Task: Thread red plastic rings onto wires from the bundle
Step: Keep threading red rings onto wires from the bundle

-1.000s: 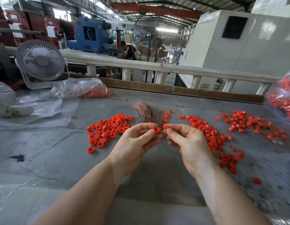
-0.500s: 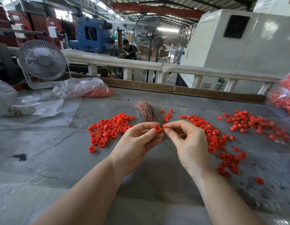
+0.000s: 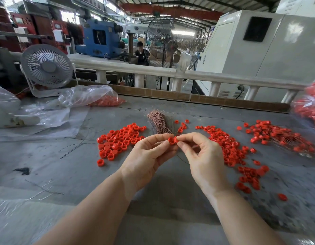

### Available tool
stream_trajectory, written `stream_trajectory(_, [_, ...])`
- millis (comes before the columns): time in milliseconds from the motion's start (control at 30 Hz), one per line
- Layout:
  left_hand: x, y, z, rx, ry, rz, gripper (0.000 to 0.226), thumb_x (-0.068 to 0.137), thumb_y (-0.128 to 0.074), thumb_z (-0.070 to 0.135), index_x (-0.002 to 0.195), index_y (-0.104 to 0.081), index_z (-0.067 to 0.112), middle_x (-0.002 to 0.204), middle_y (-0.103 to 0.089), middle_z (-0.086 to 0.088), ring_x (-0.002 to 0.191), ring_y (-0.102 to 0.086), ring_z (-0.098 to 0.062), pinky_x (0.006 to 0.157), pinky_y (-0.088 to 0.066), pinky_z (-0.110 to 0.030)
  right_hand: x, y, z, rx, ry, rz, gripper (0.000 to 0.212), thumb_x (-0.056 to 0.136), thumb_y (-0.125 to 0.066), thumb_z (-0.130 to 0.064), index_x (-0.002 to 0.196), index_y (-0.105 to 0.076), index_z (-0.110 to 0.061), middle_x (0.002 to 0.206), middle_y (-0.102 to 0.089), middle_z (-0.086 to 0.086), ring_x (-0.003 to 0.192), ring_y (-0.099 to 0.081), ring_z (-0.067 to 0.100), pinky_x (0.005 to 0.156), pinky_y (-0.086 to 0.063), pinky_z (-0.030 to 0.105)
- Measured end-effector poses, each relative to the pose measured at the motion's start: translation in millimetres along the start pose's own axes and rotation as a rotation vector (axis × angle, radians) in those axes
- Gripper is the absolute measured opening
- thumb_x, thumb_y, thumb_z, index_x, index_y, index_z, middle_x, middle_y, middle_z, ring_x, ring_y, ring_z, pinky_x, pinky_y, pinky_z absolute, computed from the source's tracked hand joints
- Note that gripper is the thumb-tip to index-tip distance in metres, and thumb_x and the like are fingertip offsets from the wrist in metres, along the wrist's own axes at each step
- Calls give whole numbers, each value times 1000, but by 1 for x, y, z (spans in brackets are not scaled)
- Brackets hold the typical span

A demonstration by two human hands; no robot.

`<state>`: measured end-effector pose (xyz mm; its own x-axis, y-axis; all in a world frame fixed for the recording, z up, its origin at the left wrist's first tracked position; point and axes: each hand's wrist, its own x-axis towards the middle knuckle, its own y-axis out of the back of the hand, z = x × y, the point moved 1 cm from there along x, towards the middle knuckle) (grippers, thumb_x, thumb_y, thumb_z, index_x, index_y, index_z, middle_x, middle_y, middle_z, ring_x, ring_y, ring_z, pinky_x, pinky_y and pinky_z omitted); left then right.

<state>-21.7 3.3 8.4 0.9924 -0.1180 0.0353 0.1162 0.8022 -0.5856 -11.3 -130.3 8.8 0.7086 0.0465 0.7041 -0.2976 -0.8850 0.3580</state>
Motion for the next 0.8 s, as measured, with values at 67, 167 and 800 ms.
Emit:
stream_trajectory(67, [0,0,0,11,-15,4,17,88,-47,-5,94,-62,-1,78,-71,-11,71,-69,-13,66,-56,-19,0,0,0,-5,17,3,12,80,-69,-7,84,-70,-18,77,-68,-8,75,-64,12,70,-49,27])
stream_trajectory(167, [1,1,-1,33,-43,13,15,86,-50,-5,95,-62,-2,78,-71,-10,72,-69,-13,68,-56,-20,0,0,-1,-9,28,0,12,80,-69,-8,83,-70,-19,77,-68,-9,75,-63,11,70,-48,24])
stream_trajectory(800, [1,2,-4,215,-162,16,15,85,-54,-5,96,-64,-1,82,-71,-10,73,-69,-13,68,-55,-19,1,0,-2,5,47,-31,7,78,-65,-14,80,-70,-17,77,-65,-10,76,-59,5,67,-38,8])
